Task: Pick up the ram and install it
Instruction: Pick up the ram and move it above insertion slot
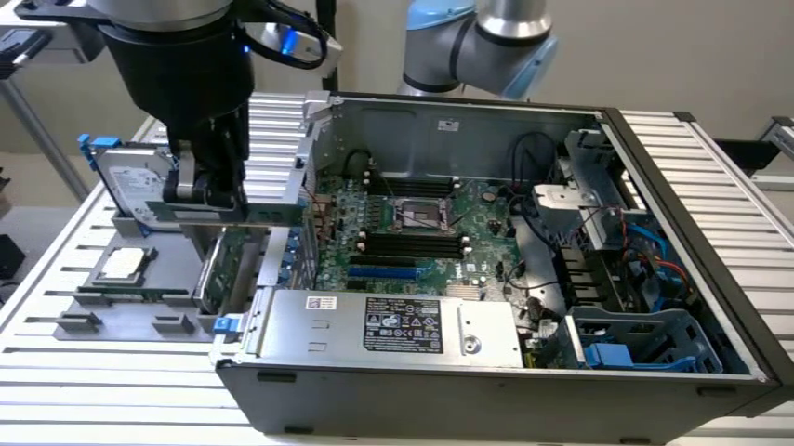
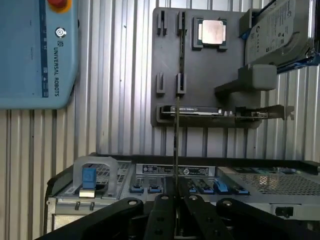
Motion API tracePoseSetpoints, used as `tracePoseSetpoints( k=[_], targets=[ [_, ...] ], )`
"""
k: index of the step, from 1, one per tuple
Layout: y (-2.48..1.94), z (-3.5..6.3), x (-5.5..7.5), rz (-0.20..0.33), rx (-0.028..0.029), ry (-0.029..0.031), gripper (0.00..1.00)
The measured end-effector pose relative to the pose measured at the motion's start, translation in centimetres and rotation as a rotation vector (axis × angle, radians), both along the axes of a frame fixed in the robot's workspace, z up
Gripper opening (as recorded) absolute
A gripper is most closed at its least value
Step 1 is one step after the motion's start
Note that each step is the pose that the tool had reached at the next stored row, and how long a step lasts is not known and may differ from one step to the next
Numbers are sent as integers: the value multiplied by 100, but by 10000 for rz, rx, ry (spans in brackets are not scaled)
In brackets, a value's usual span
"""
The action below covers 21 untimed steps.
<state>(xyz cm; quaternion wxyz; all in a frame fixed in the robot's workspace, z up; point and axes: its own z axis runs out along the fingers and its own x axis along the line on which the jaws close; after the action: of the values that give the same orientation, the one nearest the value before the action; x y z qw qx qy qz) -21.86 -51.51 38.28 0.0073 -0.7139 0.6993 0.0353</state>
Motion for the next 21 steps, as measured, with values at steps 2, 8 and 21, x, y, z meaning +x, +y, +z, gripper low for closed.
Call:
tracePoseSetpoints(
  k=[2, 8, 21],
  targets=[
    [0, 3, 91, 1, 2, 0, 0],
    [0, 5, 365, 0, 29, 0, 0],
    [23, -6, 955, 0, 97, 0, 0]
  ],
)
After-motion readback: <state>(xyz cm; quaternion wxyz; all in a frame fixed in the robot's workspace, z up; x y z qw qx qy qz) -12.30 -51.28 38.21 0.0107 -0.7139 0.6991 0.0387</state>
